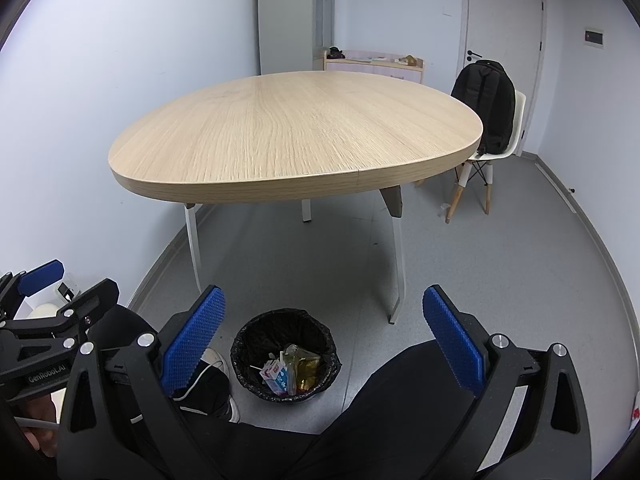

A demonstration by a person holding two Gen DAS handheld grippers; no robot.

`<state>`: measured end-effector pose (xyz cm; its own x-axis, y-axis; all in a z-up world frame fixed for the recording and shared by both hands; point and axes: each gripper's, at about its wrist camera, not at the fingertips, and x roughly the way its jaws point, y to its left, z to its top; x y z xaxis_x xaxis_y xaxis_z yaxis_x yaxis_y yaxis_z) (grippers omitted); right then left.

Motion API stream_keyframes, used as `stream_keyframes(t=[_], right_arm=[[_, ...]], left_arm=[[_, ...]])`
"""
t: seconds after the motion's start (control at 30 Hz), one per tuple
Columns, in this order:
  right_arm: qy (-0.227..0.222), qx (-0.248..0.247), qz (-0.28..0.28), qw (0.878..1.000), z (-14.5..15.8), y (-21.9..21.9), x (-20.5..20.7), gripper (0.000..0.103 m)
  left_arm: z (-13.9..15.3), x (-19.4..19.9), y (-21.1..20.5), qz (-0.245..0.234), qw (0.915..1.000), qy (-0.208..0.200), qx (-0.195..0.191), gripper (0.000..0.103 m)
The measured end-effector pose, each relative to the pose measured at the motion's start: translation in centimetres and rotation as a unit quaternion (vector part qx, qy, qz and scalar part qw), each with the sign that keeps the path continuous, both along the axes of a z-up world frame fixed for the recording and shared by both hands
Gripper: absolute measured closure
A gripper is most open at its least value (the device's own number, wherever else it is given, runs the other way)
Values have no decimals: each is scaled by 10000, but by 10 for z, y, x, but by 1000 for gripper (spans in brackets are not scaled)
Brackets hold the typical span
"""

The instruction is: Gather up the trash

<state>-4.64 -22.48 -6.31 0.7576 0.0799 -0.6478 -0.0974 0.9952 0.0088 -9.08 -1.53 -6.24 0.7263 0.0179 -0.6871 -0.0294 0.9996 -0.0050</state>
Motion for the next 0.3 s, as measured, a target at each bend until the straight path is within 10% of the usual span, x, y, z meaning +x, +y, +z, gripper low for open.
stream_keyframes(t=[0.3], right_arm=[[-1,8,13,10000,0,4,2,8]], left_arm=[[1,-3,1,10,10000,-21,-51,7]])
